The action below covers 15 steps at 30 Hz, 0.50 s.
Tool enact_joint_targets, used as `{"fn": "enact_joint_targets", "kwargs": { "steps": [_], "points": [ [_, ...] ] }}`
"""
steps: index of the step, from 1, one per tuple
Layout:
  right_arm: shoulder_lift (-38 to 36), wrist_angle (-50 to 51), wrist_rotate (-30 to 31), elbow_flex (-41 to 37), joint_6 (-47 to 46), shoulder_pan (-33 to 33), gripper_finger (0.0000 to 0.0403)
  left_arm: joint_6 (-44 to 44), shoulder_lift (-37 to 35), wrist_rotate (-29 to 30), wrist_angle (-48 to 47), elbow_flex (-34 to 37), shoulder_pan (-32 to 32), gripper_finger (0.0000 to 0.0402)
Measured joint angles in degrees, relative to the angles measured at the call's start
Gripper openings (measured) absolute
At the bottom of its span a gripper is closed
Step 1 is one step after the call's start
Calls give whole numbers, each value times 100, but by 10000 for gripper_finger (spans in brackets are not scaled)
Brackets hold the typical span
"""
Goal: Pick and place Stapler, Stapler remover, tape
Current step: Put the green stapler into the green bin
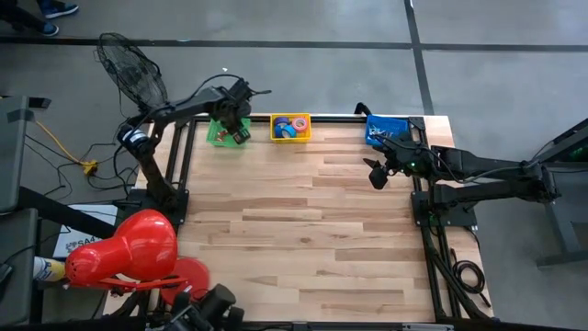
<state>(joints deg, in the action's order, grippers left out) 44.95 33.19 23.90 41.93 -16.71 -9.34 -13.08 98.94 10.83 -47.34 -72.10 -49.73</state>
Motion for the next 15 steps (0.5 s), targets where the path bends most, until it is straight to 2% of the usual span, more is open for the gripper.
{"fn": "enact_joint_targets", "kwargs": {
  "steps": [6, 15],
  "points": [
    [0, 0, -2, 0, 2, 0, 240, 223, -2, -126, 47, 31, -106, 66],
    [-2, 2, -4, 0, 9, 0, 240, 844, -9, -364, 251, 596, -88, 67]
  ]
}}
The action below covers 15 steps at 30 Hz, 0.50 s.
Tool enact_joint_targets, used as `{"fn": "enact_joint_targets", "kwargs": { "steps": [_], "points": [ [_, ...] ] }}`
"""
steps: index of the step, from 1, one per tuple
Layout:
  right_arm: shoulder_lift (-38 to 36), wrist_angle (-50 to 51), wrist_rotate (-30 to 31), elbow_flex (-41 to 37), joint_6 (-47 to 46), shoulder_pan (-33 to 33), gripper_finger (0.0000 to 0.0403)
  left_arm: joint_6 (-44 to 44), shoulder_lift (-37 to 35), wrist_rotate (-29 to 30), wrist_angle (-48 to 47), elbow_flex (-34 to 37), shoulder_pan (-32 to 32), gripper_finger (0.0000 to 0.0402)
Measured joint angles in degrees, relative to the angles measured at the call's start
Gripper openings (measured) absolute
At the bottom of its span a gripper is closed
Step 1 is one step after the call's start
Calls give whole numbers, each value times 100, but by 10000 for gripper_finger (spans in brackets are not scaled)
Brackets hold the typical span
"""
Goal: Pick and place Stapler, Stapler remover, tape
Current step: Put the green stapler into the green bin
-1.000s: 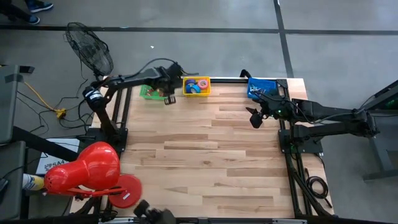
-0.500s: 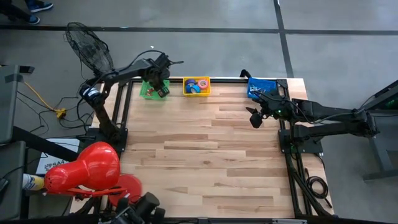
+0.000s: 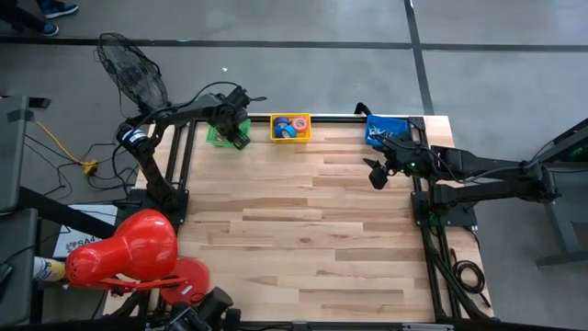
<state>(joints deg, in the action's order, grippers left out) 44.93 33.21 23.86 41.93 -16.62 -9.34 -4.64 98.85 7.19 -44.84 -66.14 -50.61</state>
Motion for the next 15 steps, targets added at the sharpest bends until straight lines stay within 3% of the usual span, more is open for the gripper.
{"fn": "enact_joint_targets", "kwargs": {
  "steps": [6, 15],
  "points": [
    [0, 0, -26, 0, 11, 2, 240, 146, -61, 102, 28, 27, -2, 71],
    [0, 0, -42, 0, 3, 2, 240, 139, -592, 281, -24, 27, -2, 116]
  ]
}}
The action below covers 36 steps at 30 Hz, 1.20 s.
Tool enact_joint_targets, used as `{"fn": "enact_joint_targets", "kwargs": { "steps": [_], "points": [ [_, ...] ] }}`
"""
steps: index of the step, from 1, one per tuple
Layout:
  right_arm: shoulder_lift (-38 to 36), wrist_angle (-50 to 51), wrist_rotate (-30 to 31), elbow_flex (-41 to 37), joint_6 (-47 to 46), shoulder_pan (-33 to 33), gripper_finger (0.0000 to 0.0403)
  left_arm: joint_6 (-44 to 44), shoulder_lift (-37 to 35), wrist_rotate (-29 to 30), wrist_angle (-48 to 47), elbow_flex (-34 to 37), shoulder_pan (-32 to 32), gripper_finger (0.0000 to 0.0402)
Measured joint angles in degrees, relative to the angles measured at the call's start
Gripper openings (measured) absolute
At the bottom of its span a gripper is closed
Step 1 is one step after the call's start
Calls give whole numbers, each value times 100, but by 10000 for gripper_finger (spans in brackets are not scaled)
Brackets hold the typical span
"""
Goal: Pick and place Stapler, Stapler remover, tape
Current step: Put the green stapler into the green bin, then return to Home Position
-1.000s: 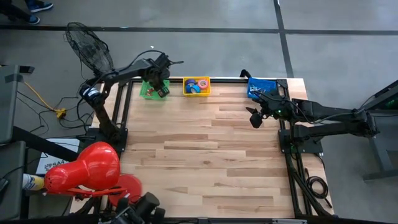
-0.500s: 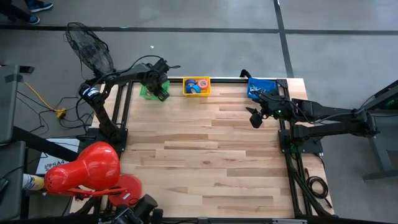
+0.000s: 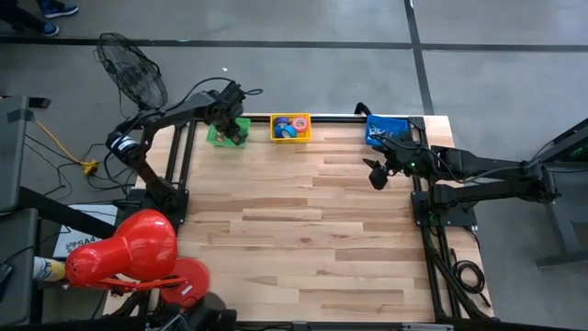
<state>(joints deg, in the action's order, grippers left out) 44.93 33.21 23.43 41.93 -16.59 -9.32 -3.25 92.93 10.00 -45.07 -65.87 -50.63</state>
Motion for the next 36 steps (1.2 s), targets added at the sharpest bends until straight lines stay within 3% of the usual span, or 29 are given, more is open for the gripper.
{"fn": "enact_joint_targets", "kwargs": {
  "steps": [11, 15, 26, 30, 36],
  "points": [
    [0, 0, -285, 0, 6, 0, 240, 1, -99, 88, 84, 0, 2, 177],
    [0, -9, -285, 0, -119, 0, 240, -370, -137, -181, 117, 0, 1, 200],
    [-325, 192, -517, 0, -545, -1, 240, -751, -729, -452, -199, 0, 490, 205],
    [-690, 385, -842, 0, -503, 0, 240, -794, -1063, -100, -335, 0, 961, 205],
    [-1405, 893, -849, 0, -577, 0, 240, -475, -1514, 731, -117, 54, 1783, 205]
  ]
}}
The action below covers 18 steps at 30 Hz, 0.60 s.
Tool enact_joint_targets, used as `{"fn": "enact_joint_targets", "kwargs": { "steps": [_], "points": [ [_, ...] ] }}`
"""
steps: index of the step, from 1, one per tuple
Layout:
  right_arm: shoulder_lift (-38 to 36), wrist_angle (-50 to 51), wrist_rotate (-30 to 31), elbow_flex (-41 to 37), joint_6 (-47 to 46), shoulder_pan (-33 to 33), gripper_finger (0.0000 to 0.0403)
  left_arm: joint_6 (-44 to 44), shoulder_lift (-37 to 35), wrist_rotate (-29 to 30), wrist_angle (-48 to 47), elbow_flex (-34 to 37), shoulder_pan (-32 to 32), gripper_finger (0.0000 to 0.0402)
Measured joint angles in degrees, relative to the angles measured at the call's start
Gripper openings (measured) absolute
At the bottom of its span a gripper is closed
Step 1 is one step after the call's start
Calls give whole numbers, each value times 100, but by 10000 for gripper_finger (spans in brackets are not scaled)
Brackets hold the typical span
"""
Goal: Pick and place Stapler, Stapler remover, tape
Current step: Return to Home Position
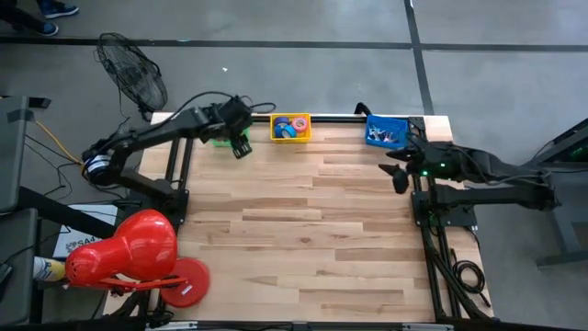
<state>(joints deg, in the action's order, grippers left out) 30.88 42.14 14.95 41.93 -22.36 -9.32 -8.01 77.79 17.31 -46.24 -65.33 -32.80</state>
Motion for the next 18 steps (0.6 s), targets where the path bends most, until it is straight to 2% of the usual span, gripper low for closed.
{"fn": "enact_joint_targets", "kwargs": {
  "steps": [2, 5, 10, 14, 18],
  "points": [
    [-246, 179, 28, 0, -77, 0, 240, 72, -170, 67, 304, 214, 248, 205],
    [-586, 389, 32, 2, -211, 0, 240, 102, -490, -129, 979, 693, 576, 205],
    [-928, 584, 28, -17, -263, 0, 240, 388, -1149, -424, 2231, 1802, 1061, 205],
    [-1222, 436, -294, -425, -361, 0, 240, 755, -1792, -469, 3169, 2690, 1424, 205],
    [-1650, -180, -748, -1018, -530, 0, 240, 1119, -2457, -355, 3902, 3440, 1841, 205]
  ]
}}
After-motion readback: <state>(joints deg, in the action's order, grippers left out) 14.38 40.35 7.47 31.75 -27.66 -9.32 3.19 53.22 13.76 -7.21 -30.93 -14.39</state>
